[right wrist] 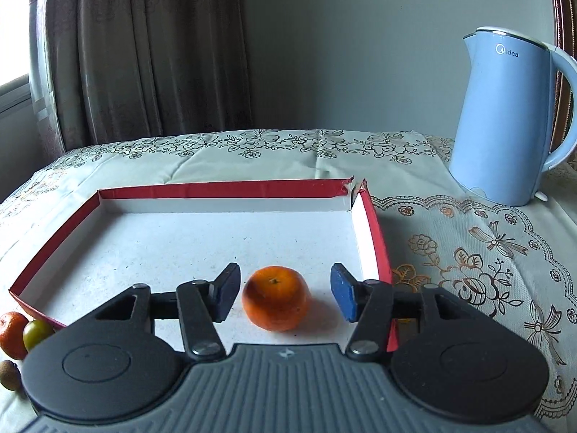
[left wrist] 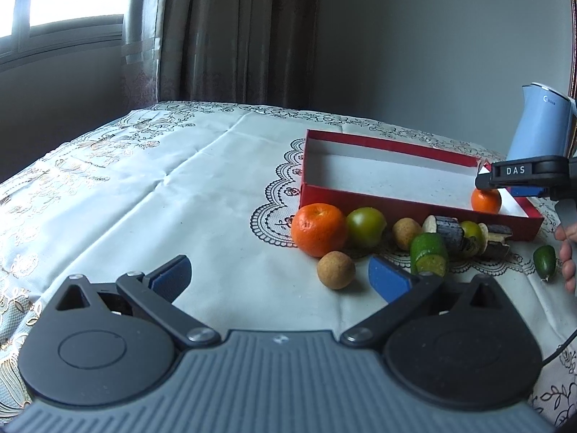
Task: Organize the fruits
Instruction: 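Lift the tangerine with the right gripper and release it inside the tray, then close the left gripper on the brown longan, then carry the longan with the left gripper and drop it into the tray, then move the right gripper toward the green lime on the lace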
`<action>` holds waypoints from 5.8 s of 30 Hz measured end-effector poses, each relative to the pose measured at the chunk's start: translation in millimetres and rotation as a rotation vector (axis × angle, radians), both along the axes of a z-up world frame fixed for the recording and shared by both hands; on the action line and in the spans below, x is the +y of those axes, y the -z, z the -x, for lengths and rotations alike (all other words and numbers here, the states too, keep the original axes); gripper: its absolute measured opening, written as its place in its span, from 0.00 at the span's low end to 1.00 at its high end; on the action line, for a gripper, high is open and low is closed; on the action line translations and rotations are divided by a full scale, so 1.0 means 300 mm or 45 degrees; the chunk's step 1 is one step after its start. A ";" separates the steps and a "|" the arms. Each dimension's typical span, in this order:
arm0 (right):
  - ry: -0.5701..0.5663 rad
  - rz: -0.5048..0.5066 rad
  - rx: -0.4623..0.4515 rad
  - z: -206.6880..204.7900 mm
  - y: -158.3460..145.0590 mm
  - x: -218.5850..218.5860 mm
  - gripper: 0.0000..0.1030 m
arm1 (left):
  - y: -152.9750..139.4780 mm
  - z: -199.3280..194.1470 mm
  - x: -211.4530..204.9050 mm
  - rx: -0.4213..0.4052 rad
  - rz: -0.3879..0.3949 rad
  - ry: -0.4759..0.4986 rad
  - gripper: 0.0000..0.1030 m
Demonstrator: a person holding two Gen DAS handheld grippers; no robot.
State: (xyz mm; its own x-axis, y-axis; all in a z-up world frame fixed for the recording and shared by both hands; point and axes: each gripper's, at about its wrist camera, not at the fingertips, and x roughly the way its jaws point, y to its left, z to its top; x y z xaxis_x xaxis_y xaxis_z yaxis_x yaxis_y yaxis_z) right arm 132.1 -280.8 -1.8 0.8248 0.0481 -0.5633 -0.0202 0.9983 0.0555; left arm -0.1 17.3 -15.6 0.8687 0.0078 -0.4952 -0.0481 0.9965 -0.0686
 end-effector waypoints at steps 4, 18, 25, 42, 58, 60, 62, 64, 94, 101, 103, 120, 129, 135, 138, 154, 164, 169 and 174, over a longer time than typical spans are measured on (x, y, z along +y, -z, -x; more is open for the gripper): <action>-0.006 0.000 -0.061 0.057 -0.037 0.002 0.71 | -0.001 0.001 -0.006 -0.001 -0.011 0.011 1.00; -0.073 -0.123 -0.208 0.540 0.036 -0.002 0.72 | -0.004 -0.011 -0.030 -0.016 -0.079 0.020 0.94; -0.043 -0.132 -0.263 0.561 0.032 -0.009 0.72 | 0.002 -0.031 -0.025 0.013 -0.071 0.006 0.80; -0.034 -0.130 -0.305 0.578 0.027 -0.011 0.71 | 0.014 -0.054 -0.071 0.027 -0.081 0.177 0.47; -0.026 -0.143 -0.308 0.579 0.027 -0.016 0.71 | 0.020 -0.072 -0.089 0.053 -0.088 0.212 0.22; -0.025 -0.144 -0.308 0.581 0.027 -0.016 0.71 | 0.020 -0.072 -0.090 0.053 -0.092 0.207 0.22; -0.022 -0.140 -0.304 0.578 0.026 -0.016 0.71 | 0.019 -0.071 -0.093 0.052 -0.101 0.199 0.22; -0.018 -0.138 -0.302 0.577 0.026 -0.016 0.71 | 0.019 -0.071 -0.095 0.053 -0.106 0.189 0.22; -0.107 0.100 0.019 0.501 0.083 0.132 0.82 | -0.059 -0.040 -0.029 -0.036 -0.085 0.111 0.22; -0.069 0.073 0.108 0.470 0.102 0.118 0.91 | -0.140 -0.061 -0.050 -0.107 -0.120 0.127 0.22; -0.063 0.063 0.114 0.467 0.103 0.113 0.93 | -0.169 -0.082 -0.070 -0.132 -0.138 0.135 0.22; -0.064 0.048 0.116 0.464 0.103 0.108 0.95 | -0.184 -0.453 -0.268 -0.043 -0.271 0.165 0.25; -0.064 0.037 0.114 0.464 0.103 0.107 0.95 | -0.163 -0.364 -0.247 -0.077 -0.280 0.158 0.75; -0.061 0.036 0.114 0.465 0.104 0.106 0.95 | -0.154 -0.147 -0.140 -0.091 -0.169 0.142 0.86; -0.060 0.042 0.114 0.465 0.104 0.107 0.95 | -0.125 -0.048 -0.093 -0.093 -0.140 0.142 0.87; -0.052 0.033 -0.107 0.548 0.057 0.100 0.95 | 0.018 -0.004 -0.035 0.024 -0.035 0.154 0.95; -0.013 0.064 -0.173 0.566 0.037 0.112 0.95 | 0.022 -0.011 -0.019 0.037 0.008 0.148 0.96; 0.011 0.075 -0.225 0.572 0.005 0.109 0.95 | 0.022 -0.011 -0.021 0.037 0.007 0.145 0.96; 0.019 0.092 -0.276 0.585 -0.027 0.109 0.95 | 0.022 -0.012 -0.023 0.038 0.004 0.141 0.96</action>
State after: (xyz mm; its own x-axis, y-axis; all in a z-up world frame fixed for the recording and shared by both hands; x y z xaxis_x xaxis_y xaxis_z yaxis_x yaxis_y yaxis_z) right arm -43.3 -248.0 6.3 0.9272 0.0010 -0.3746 -0.0091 0.9998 -0.0198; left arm 3.5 10.4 -22.3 0.8490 -0.0889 -0.5208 0.0601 0.9956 -0.0720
